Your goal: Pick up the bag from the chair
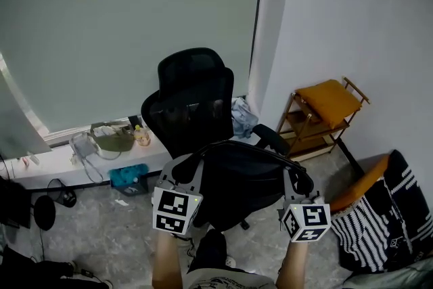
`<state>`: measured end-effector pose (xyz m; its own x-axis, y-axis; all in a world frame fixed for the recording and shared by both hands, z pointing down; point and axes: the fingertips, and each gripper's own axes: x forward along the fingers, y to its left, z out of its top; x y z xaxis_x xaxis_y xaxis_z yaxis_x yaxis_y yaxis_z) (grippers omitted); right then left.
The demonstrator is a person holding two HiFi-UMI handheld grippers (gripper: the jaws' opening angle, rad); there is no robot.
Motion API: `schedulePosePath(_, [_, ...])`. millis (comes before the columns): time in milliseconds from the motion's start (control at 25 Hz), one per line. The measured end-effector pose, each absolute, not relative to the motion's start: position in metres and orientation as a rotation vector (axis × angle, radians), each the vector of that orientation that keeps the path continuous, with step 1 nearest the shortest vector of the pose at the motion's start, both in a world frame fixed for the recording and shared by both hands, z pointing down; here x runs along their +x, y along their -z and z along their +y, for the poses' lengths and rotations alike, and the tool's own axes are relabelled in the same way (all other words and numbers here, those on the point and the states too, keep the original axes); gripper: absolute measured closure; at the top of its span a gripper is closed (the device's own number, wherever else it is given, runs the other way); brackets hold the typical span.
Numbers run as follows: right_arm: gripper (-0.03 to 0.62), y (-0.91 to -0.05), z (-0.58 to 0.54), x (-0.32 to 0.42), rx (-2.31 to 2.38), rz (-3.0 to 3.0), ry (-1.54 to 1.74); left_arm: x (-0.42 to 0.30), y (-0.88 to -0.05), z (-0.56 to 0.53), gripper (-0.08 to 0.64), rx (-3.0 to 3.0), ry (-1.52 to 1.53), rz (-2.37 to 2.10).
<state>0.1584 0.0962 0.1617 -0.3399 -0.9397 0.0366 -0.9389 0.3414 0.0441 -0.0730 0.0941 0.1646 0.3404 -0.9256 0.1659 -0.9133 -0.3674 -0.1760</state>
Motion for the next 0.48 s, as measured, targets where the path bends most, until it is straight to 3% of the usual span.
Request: schedulePosePath(480, [0.469, -0.161, 0.109, 0.153, 1.770, -2.518, 0.044, -0.079, -0.168, 0.105, 0.502, -2.544, 0.338, 1.742])
